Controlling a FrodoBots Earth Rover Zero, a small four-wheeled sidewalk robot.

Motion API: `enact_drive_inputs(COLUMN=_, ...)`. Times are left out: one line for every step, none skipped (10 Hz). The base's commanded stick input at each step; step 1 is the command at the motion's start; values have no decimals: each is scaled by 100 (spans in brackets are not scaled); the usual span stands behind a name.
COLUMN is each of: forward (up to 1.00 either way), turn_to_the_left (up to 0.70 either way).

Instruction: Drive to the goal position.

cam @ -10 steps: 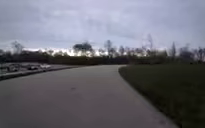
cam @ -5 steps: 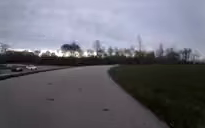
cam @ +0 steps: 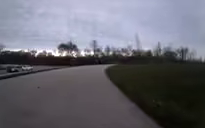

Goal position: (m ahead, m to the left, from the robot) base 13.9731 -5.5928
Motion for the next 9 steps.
enact_drive_inputs(forward=100, turn_to_the_left=0)
enact_drive_inputs(forward=100, turn_to_the_left=0)
enact_drive_inputs(forward=100, turn_to_the_left=0)
enact_drive_inputs(forward=100, turn_to_the_left=0)
enact_drive_inputs(forward=100, turn_to_the_left=0)
enact_drive_inputs(forward=100, turn_to_the_left=0)
enact_drive_inputs(forward=100, turn_to_the_left=0)
enact_drive_inputs(forward=100, turn_to_the_left=0)
enact_drive_inputs(forward=100, turn_to_the_left=0)
